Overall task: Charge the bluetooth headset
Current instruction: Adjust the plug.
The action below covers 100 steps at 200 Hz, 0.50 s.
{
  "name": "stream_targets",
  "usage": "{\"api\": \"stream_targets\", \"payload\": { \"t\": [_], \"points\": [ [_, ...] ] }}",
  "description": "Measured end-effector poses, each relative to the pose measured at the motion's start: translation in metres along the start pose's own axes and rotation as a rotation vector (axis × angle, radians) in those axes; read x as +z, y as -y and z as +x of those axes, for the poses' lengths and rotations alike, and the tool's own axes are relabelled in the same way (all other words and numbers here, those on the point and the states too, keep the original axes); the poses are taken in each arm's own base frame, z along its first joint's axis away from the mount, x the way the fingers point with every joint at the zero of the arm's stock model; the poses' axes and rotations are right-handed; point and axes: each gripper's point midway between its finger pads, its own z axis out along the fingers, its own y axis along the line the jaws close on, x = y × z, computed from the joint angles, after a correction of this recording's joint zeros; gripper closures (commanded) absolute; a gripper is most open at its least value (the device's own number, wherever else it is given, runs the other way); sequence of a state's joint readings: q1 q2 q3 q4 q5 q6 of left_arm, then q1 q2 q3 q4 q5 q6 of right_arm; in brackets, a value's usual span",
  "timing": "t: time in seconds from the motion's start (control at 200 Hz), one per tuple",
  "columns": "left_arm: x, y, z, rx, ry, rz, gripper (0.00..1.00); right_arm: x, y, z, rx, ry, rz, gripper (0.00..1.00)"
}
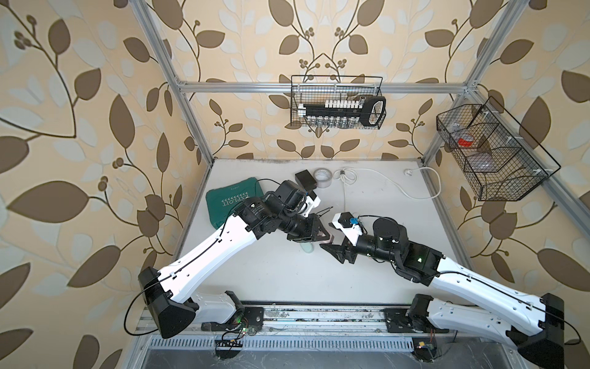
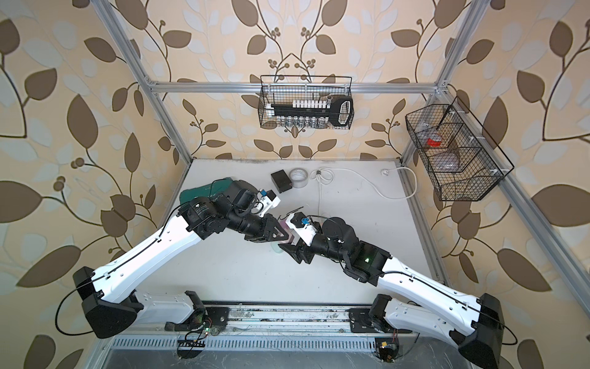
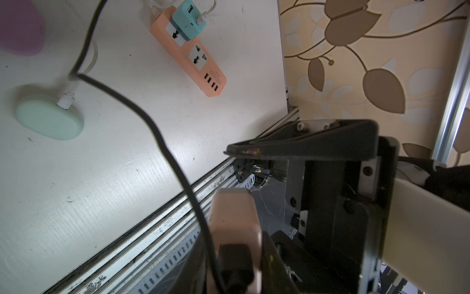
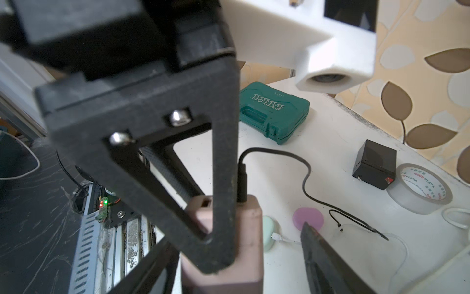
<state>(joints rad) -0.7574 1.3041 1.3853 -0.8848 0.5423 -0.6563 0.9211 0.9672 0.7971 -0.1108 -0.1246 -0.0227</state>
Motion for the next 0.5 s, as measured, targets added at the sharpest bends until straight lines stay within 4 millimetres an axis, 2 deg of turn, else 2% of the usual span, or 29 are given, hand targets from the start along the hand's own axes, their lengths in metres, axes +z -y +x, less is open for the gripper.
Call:
{"api": "stream_targets", "payload": {
  "t": [0.13, 0.275, 0.5],
  "points": [
    [0.002, -0.003, 0.002, -0.007, -0.012, -0.012, 0.89, 0.003, -0.001, 0.004, 0.004, -0.028, -0.01, 0.37],
    [0.001, -0.004, 0.003, -0.003, -0.015, -0.018, 0.87, 0.008, -0.004, 0.005, 0.009, -0.051, -0.025, 0.38],
    [0.001, -0.005, 0.001, 0.01, -0.009, -0.028, 0.87, 0.013, -0.008, 0.004, 0.016, -0.073, -0.054, 0.59]
  ]
}}
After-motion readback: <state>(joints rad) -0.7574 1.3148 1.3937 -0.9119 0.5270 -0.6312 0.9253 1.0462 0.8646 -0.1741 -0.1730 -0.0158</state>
